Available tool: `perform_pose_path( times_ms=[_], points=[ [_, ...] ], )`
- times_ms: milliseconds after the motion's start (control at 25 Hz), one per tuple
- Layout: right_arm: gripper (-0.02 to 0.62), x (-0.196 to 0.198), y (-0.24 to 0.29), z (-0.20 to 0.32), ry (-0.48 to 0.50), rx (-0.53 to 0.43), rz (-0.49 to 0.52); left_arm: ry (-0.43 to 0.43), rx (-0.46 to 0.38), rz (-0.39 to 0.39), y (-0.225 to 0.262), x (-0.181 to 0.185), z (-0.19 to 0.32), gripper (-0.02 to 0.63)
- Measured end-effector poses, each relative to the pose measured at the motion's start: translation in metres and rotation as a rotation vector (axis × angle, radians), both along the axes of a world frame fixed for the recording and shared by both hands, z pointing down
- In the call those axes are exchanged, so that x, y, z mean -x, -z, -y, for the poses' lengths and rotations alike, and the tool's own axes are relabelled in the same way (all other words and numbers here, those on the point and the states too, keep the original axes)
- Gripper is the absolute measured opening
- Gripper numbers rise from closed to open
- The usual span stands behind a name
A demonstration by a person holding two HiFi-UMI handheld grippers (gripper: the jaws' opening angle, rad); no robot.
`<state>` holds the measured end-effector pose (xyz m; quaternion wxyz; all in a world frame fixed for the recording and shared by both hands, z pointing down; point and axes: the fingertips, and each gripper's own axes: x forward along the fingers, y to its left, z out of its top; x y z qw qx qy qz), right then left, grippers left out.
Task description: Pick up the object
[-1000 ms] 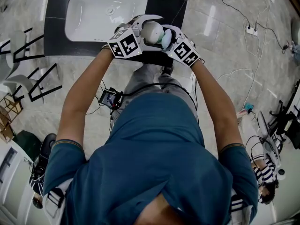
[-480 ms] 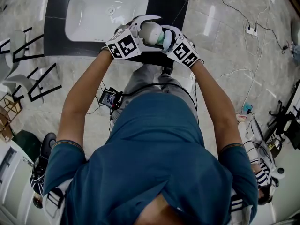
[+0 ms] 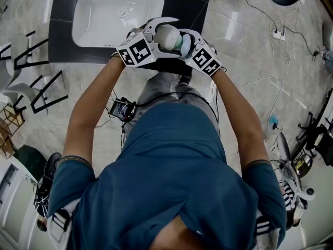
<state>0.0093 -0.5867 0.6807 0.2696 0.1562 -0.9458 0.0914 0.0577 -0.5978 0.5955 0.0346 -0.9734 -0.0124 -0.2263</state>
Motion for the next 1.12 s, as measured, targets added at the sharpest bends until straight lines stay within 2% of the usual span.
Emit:
perform_pose_path(
  times_ms=[1120],
  points=[
    [0.374,-0.005,0.011,0.007,-0.009,-0.004,0.017,0.002,-0.007,-0.020,0.016,-0.008,0.006,0.485]
  ],
)
